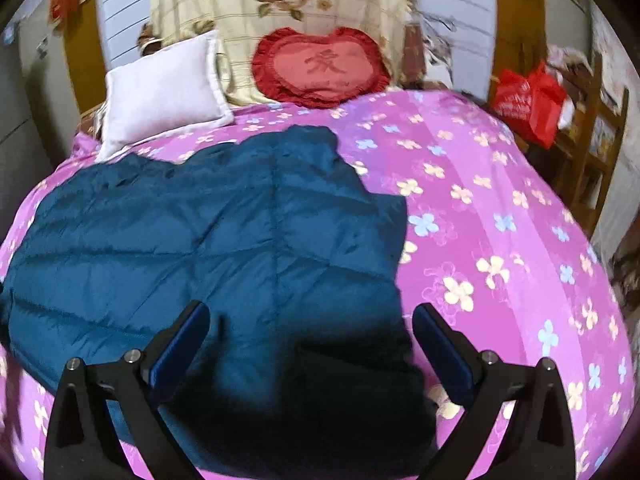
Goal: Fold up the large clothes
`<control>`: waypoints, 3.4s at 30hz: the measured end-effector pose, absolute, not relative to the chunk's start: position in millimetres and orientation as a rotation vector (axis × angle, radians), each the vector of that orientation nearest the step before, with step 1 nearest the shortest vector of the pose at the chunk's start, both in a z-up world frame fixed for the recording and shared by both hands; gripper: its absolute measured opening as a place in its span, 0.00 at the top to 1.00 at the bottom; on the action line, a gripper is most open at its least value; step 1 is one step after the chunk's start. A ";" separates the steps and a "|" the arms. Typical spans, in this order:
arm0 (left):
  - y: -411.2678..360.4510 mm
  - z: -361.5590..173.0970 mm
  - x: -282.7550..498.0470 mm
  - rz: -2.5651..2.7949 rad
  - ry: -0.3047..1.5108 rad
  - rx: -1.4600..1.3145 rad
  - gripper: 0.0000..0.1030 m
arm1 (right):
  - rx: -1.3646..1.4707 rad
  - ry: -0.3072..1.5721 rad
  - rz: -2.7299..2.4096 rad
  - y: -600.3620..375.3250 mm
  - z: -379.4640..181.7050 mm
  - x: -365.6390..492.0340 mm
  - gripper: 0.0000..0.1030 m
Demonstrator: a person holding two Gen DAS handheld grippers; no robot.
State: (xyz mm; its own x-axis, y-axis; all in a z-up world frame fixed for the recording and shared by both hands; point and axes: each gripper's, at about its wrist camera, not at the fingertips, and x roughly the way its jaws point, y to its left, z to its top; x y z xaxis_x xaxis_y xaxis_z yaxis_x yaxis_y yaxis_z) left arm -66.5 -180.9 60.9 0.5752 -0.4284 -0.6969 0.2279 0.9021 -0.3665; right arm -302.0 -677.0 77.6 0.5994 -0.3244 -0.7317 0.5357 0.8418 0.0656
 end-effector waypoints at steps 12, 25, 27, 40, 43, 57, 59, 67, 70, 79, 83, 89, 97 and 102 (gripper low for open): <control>-185.0 29.8 -32.4 -0.524 1.012 -0.355 0.35 | 0.513 0.798 -0.412 -729.9 46.5 -293.7 0.00; -206.7 17.0 -7.8 -0.616 1.086 -0.341 0.25 | 0.587 0.914 -0.284 -766.1 33.7 -246.4 0.00; -210.8 17.1 -8.4 -0.619 1.077 -0.323 0.21 | 0.600 0.919 -0.262 -768.3 28.6 -241.8 0.00; -222.9 22.1 -17.2 -0.725 1.050 -0.361 0.76 | 0.613 0.879 -0.210 -753.0 26.6 -232.4 0.37; -220.0 36.3 -23.6 -0.735 1.041 -0.381 0.92 | 0.534 0.869 -0.217 -735.2 41.4 -235.9 0.62; -146.7 117.2 -149.5 -0.796 1.066 -0.229 0.97 | 0.524 0.805 -0.100 -656.9 141.7 -365.3 0.75; -134.9 107.2 -163.2 -0.759 1.098 -0.200 0.95 | 0.564 0.825 -0.082 -644.7 134.7 -396.4 0.74; -124.8 45.4 -168.6 -0.517 1.115 -0.174 0.48 | 0.667 0.911 -0.257 -632.5 45.1 -434.0 0.26; -124.5 56.8 -181.0 -0.476 1.068 -0.106 0.48 | 0.650 0.905 -0.307 -627.4 46.4 -432.4 0.26; -106.4 103.1 -219.4 -0.373 0.865 -0.051 0.48 | 0.356 0.795 -0.435 -576.8 125.0 -452.8 0.25; -112.8 115.8 -237.1 -0.372 0.805 -0.009 0.48 | 0.287 0.752 -0.354 -541.5 145.9 -446.5 0.24; -132.5 115.3 -259.7 -0.400 0.790 0.043 0.48 | 0.264 0.757 -0.263 -490.4 134.1 -413.4 0.23; -151.6 114.0 -285.4 -0.433 0.784 0.055 0.48 | 0.223 0.760 -0.242 -437.8 114.8 -406.0 0.22; -160.2 113.0 -295.5 -0.437 0.771 0.068 0.48 | 0.231 0.739 -0.253 -422.0 115.3 -415.4 0.14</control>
State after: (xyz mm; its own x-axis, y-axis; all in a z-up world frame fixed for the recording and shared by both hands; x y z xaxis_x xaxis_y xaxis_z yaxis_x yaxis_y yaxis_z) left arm -295.4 -160.2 113.0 0.6325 -0.3568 -0.6875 0.4060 0.9086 -0.0980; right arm -415.4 -422.0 115.3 0.7115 -0.1452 -0.6875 0.3068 0.9444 0.1180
